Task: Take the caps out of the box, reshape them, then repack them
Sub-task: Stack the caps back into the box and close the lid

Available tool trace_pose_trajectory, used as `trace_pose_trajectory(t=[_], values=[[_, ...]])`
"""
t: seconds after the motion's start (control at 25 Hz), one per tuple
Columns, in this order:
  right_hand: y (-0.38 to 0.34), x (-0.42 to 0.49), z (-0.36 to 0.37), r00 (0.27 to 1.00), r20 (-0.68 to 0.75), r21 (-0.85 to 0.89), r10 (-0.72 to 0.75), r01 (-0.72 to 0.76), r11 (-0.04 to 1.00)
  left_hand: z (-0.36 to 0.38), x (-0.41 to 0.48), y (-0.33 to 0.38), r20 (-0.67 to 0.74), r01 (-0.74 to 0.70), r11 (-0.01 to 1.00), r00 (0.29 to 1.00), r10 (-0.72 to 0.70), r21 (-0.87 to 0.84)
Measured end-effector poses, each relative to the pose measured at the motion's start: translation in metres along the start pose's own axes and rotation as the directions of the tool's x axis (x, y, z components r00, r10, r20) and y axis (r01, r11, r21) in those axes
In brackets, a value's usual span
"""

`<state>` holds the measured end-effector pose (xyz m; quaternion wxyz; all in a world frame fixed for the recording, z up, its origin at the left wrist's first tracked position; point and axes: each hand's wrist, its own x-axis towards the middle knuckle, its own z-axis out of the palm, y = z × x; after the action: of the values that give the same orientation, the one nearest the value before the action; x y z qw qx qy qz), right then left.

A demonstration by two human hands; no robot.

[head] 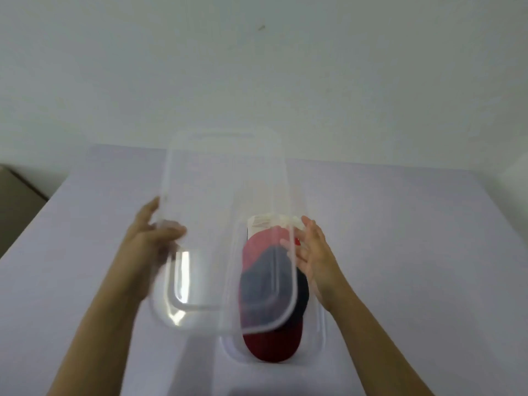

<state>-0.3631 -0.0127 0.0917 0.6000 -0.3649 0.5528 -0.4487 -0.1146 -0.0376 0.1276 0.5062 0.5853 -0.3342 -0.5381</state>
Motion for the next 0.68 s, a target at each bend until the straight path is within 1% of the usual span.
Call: trace_pose_trajectory(t=[0.04, 0.08, 0.16, 0.2, 0.24, 0.28, 0.32, 0.4, 0.48, 0.6, 0.68], values=[[-0.003, -0.002, -0.002, 1.0, 0.022, 0.044, 0.022, -0.023, 0.999, 0.012, -0.006, -0.014, 0.059, 0.037, 0.999, 0.998, -0.038, 0.025], [-0.001, -0.005, -0.007, 1.0, 0.0, 0.034, 0.025, -0.025, 0.999, 0.025, -0.011, -0.03, 0.101, 0.07, 0.996, 0.992, -0.075, 0.059], [0.014, -0.006, -0.022, 0.986, -0.157, -0.135, 0.065, -0.086, 0.987, 0.047, -0.019, -0.06, 0.131, 0.105, 0.984, 0.984, -0.123, 0.142], [0.026, -0.006, -0.03, 0.972, -0.222, -0.216, 0.077, -0.126, 0.968, 0.055, -0.02, -0.075, 0.109, 0.091, 0.967, 0.987, -0.12, 0.236], [0.038, -0.005, -0.035, 0.963, -0.256, -0.26, 0.089, -0.157, 0.953, 0.061, -0.019, -0.089, 0.082, 0.065, 0.93, 0.991, -0.101, 0.363], [0.049, -0.005, -0.039, 0.958, -0.27, -0.287, 0.094, -0.173, 0.942, 0.064, -0.017, -0.102, 0.064, 0.04, 0.875, 0.995, -0.08, 0.483], [0.06, -0.005, -0.041, 0.956, -0.28, -0.319, 0.084, -0.176, 0.931, 0.066, -0.016, -0.111, 0.052, 0.027, 0.832, 0.996, -0.067, 0.554], [0.075, -0.003, -0.04, 0.959, -0.282, -0.397, 0.031, -0.146, 0.906, 0.068, -0.016, -0.123, 0.048, 0.035, 0.787, 0.995, -0.082, 0.616], [0.08, 0.001, -0.038, 0.963, -0.269, -0.438, -0.01, -0.113, 0.892, 0.069, -0.014, -0.128, 0.069, 0.012, 0.762, 0.995, -0.074, 0.647], [0.084, 0.011, -0.037, 0.964, -0.263, -0.437, 0.022, -0.14, 0.888, 0.071, -0.009, -0.131, 0.104, -0.058, 0.743, 0.994, -0.016, 0.667], [0.086, 0.017, -0.037, 0.963, -0.268, -0.441, 0.039, -0.158, 0.884, 0.071, -0.004, -0.133, 0.099, -0.05, 0.706, 0.995, -0.028, 0.706]])
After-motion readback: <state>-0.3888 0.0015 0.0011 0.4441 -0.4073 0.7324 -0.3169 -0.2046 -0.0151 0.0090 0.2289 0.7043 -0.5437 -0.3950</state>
